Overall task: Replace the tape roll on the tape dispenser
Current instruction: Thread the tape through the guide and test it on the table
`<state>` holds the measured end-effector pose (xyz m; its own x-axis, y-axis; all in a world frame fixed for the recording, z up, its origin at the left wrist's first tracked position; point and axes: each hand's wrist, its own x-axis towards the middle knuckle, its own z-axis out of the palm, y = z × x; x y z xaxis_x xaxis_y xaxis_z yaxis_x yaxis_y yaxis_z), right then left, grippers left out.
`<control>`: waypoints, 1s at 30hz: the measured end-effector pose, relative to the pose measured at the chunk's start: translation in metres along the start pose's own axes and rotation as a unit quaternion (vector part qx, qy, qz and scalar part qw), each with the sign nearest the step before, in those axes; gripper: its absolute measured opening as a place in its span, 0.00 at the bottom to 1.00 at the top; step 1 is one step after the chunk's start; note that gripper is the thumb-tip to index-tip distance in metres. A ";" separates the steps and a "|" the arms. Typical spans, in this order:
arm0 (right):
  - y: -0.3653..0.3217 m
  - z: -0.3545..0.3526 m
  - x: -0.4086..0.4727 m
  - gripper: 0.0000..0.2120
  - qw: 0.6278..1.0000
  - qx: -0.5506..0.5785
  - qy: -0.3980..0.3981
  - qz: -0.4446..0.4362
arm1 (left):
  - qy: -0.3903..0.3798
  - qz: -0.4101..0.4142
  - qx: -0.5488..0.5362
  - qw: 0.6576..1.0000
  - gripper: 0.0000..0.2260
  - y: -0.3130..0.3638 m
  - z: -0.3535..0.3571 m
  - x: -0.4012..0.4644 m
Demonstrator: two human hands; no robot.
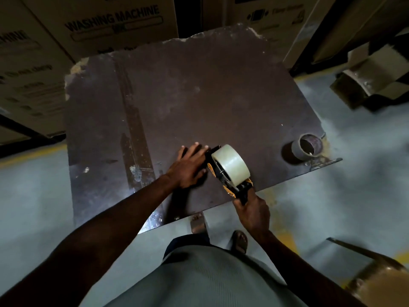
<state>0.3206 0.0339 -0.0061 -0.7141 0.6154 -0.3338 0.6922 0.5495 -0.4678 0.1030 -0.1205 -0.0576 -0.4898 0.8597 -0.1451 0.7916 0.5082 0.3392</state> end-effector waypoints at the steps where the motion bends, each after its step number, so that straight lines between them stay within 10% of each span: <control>1: 0.000 0.000 0.000 0.19 1.000 0.002 0.000 -0.001 | -0.020 0.025 0.038 0.999 0.30 0.000 0.003 -0.002; 13: 0.003 -0.010 0.007 0.16 0.995 0.064 -0.075 0.032 | -0.125 0.042 0.119 0.984 0.35 0.007 -0.008 -0.001; 30: 0.015 -0.026 0.010 0.12 0.988 0.059 -0.139 0.039 | -0.085 0.056 0.139 0.985 0.48 0.017 0.002 -0.002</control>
<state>0.3265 0.0627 0.0055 -0.6713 0.4646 -0.5775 0.7412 0.4269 -0.5181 0.1182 -0.1133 -0.0536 -0.3442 0.8954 -0.2825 0.9181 0.3839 0.0981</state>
